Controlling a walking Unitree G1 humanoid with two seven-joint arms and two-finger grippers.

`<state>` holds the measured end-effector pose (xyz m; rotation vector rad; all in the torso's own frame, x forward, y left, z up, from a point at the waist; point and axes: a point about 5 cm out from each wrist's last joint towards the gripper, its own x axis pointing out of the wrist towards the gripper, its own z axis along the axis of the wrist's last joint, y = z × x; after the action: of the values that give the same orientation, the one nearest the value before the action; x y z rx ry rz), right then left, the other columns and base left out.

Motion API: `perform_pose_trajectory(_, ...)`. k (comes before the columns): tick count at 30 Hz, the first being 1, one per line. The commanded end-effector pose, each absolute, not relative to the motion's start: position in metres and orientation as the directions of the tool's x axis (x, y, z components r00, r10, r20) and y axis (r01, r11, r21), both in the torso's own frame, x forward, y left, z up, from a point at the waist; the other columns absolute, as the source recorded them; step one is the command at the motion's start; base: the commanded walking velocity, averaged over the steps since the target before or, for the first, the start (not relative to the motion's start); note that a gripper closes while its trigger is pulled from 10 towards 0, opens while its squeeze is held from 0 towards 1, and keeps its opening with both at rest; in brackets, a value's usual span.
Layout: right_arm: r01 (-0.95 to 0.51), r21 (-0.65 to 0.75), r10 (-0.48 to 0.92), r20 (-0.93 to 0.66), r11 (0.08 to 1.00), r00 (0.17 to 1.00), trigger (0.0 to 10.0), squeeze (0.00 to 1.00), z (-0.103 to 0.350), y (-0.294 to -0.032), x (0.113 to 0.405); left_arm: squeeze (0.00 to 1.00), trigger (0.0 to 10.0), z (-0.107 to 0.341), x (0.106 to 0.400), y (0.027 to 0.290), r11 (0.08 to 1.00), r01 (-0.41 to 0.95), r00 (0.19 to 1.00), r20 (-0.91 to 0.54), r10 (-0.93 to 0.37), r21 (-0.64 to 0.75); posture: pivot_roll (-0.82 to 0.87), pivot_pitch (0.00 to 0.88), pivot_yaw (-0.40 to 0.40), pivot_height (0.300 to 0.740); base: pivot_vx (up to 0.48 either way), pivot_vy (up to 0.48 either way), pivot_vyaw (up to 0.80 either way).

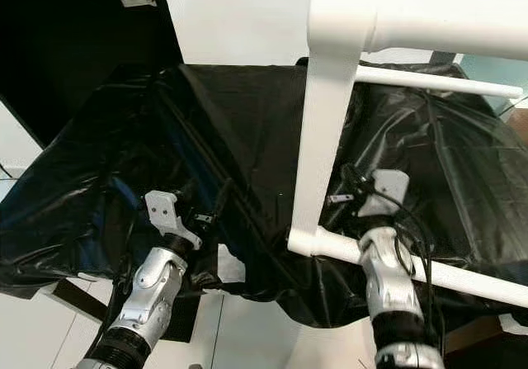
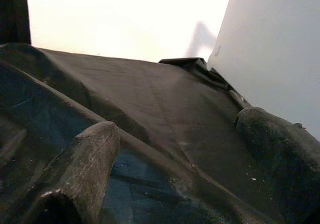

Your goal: Building children table

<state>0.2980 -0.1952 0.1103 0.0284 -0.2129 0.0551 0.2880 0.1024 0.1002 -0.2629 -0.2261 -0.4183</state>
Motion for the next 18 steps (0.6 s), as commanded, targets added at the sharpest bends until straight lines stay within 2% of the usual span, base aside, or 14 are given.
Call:
perform_pose_trajectory(1, -0.008, 0.052, 0.000, 0.148, 0.999, 0.989, 10.0, 0.00, 0.091, -0.199, 0.287, 0.00, 10.0, 0.105, 0.283, 0.091, 0.771, 0.625, 0.760, 0.317, -0.567, -0.120, -0.10, 0.000, 0.053, 0.740, 0.000, 0.000, 0.00)
perform_pose_trajectory(11, 0.175, 0.026, -0.176, 0.254, 0.984, 0.951, 10.0, 0.00, 0.109, -0.208, 0.263, 0.00, 10.0, 0.107, 0.284, 0.089, 0.765, 0.632, 0.753, 0.330, -0.570, -0.122, -0.12, 0.000, 0.058, 0.740, 0.000, 0.000, 0.00)
perform_pose_trajectory(18, 0.204, 0.017, -0.199, 0.297, 0.979, 0.934, 10.0, 0.00, 0.123, -0.202, 0.256, 0.00, 10.0, 0.108, 0.284, 0.089, 0.766, 0.630, 0.753, 0.335, -0.566, -0.124, -0.13, 0.000, 0.059, 0.740, 0.000, 0.000, 0.00)
